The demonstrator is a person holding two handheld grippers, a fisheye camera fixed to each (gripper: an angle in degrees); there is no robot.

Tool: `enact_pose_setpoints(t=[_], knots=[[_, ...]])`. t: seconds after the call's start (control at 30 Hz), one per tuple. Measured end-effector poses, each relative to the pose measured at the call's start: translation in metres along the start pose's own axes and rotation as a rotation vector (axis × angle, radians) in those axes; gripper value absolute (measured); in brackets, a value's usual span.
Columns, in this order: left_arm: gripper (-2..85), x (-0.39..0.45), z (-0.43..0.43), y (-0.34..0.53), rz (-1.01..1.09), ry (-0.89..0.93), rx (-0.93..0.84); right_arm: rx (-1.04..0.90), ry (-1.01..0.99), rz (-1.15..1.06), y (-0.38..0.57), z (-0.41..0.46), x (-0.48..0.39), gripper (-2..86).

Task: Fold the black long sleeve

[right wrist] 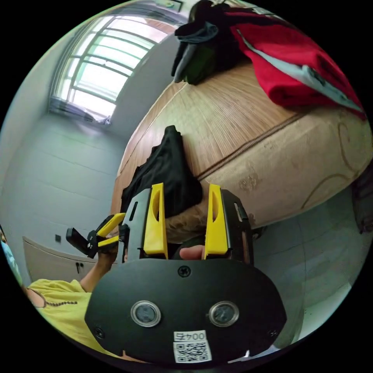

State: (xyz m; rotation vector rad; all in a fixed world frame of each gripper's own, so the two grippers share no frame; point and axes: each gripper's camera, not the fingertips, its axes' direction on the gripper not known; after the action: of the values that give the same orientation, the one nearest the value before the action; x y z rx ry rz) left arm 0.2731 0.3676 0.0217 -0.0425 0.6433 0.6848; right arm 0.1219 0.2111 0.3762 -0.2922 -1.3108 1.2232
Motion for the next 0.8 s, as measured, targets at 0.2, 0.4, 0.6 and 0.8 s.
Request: enact_pose_setpoints(t=[0.2,0.4,0.6,0.8], knots=[[16.0,0.071,0.043,-0.046,0.128,-0.04,-0.059,-0.046,-0.059,0.073,-0.013,0.011,0.017,13.6],[16.4,0.117,0.086,-0.079,0.183,-0.082,-0.11,-0.042,-0.106,0.045,-0.033,-0.002,0.012,5.8],[13.5,0.146,0.129,-0.119,0.224,-0.228,-0.167,-0.044,-0.14,-0.06,-0.049,-0.028,-0.021,5.2],[3.4,0.135,0.136,-0.139,0.094,-0.182,-0.14,-0.029,-0.168,-0.042,-0.079,-0.057,-0.004,12.3]])
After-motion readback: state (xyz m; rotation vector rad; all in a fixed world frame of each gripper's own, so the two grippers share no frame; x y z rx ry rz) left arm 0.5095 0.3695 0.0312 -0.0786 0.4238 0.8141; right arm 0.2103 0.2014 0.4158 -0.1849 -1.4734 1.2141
